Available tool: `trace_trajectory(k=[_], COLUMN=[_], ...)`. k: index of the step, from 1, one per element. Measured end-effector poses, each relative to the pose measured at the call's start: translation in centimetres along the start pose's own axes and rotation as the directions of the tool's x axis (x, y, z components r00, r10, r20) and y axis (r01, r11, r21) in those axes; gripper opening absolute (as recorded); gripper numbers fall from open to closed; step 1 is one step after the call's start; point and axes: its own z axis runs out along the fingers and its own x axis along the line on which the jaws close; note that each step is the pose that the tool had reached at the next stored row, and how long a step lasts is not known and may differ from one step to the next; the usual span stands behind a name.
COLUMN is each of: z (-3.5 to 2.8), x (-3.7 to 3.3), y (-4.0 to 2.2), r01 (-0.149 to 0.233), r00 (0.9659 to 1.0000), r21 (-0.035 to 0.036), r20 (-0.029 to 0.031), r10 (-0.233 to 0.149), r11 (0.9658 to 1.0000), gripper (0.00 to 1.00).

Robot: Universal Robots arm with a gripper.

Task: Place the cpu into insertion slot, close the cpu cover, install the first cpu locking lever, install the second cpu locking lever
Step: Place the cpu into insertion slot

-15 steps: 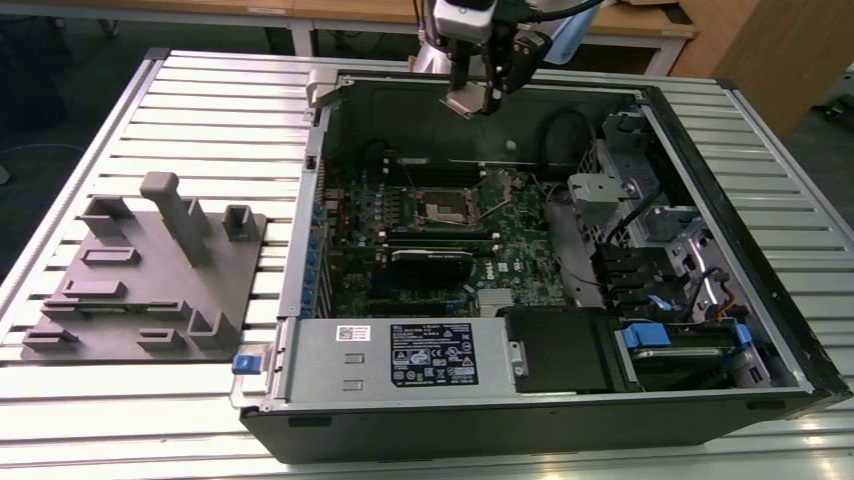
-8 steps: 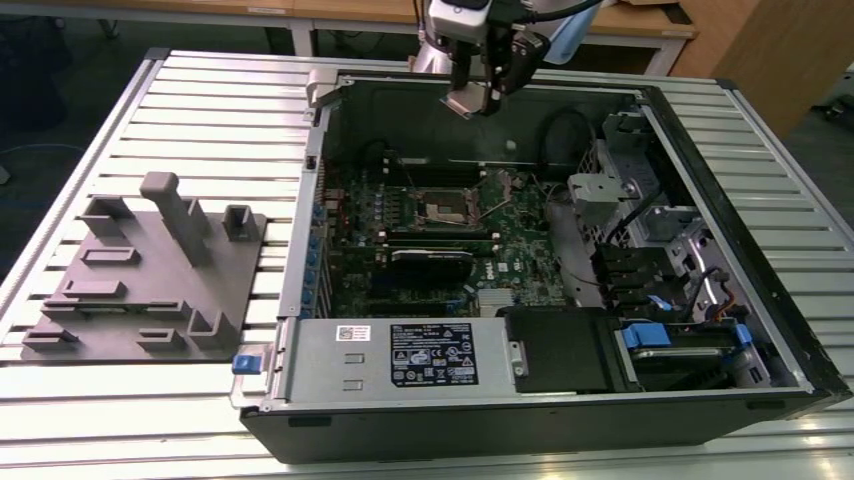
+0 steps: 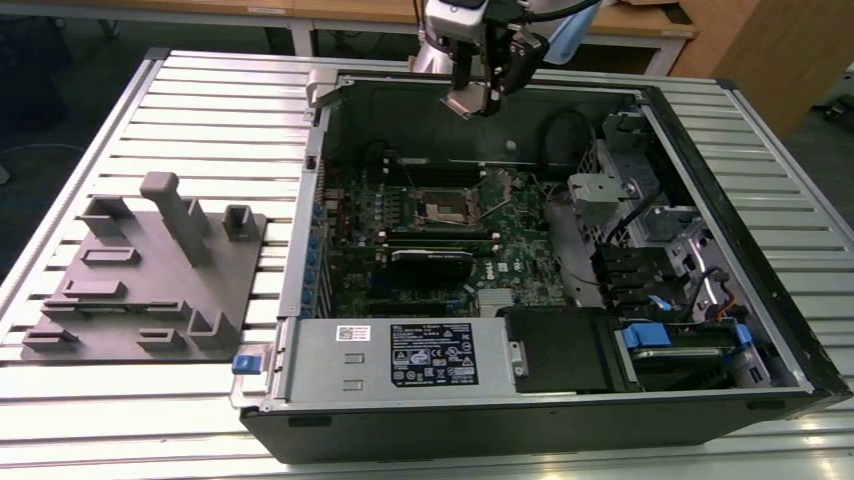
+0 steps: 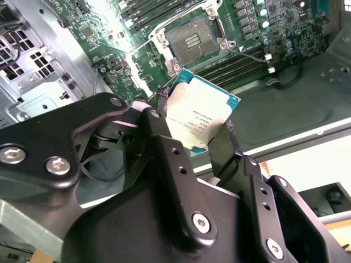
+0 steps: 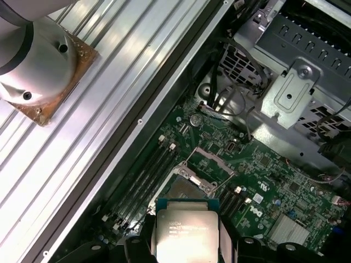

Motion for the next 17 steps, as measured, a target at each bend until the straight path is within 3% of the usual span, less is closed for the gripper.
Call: trace_trajectory(k=[9, 17], z=[0.01, 0.17], x=[0.0, 0.0], y=[0.0, -0.01], r01=[-0.02, -0.082], r00=[0.9998, 0.9966], r21=[-0.0005, -0.0018], r20=[0.0018, 0.0073], r10=[0.02, 0.082], r11=[0.9998, 0.9966], gripper=[0.54, 0.54])
